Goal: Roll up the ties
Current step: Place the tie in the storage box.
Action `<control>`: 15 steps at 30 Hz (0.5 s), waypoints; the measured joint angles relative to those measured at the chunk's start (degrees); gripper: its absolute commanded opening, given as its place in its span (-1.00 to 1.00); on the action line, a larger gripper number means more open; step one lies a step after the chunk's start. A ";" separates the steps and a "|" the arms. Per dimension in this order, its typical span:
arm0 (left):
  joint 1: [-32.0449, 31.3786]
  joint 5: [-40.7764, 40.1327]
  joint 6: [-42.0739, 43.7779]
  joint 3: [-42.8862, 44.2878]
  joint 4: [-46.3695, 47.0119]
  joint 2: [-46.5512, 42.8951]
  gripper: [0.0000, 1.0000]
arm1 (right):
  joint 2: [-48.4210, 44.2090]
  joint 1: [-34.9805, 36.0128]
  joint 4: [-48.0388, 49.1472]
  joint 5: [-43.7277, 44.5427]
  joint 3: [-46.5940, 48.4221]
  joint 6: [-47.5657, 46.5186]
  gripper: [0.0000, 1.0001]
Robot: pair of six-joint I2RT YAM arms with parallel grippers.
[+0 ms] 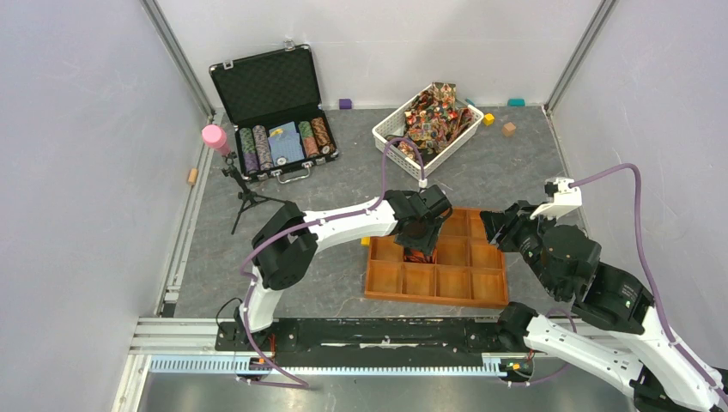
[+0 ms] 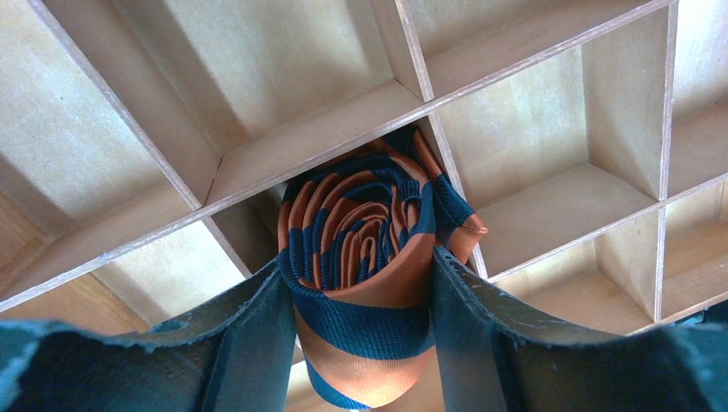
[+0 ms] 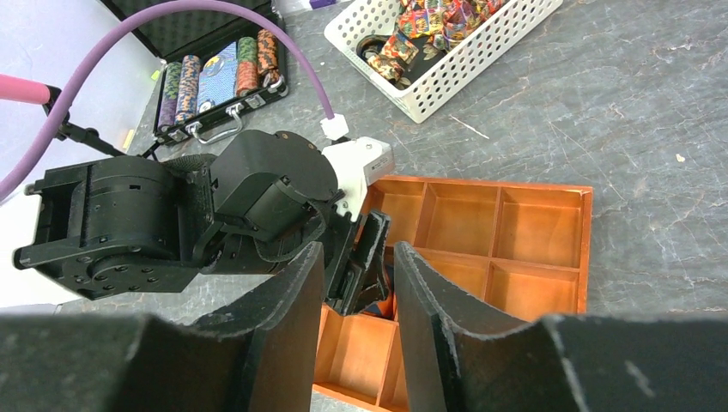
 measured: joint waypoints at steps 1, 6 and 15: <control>-0.02 -0.04 0.00 0.15 -0.11 0.09 0.28 | -0.02 0.00 0.00 0.00 0.00 0.11 -0.15; -0.09 -0.48 0.00 1.11 -0.96 0.94 0.42 | -0.35 0.00 0.00 0.09 -0.04 0.28 -0.12; -0.57 -1.46 0.00 3.30 -3.69 1.03 0.47 | -0.50 0.00 -0.02 0.15 -0.35 0.31 -0.10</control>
